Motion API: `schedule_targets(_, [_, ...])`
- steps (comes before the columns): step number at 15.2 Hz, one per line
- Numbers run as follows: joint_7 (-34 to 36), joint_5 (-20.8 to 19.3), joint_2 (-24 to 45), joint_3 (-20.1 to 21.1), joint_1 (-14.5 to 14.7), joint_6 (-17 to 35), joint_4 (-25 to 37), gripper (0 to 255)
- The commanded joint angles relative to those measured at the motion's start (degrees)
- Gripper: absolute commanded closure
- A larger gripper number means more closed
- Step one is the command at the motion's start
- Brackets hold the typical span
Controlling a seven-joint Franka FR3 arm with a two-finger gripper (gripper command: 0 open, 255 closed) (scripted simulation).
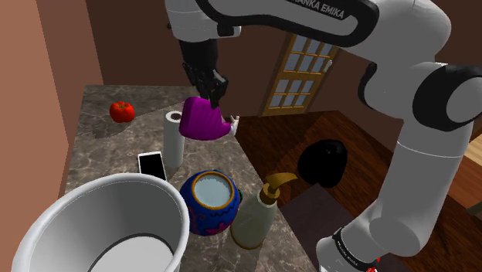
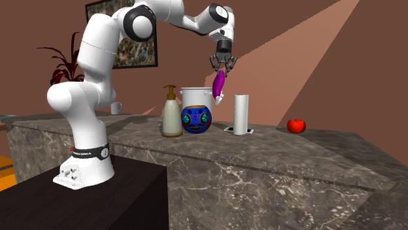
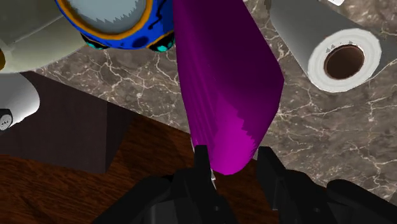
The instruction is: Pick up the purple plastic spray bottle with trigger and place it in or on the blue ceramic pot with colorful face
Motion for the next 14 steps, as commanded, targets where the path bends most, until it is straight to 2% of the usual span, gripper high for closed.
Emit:
schedule_targets(1, [2.4,1.4,-1.3,0.9,0.5,0.5,-2.2,255])
schedule_targets(7, [10.0,4.1,-2.6,3.2,4.6,0.7,-5.2,255])
schedule_targets(12, [17.1,5.0,-1.5,4.6,10.1,0.0,-5.1,255])
schedule_targets(14, [17.5,4.9,-1.6,5.6,8.6,1.6,-7.3,255])
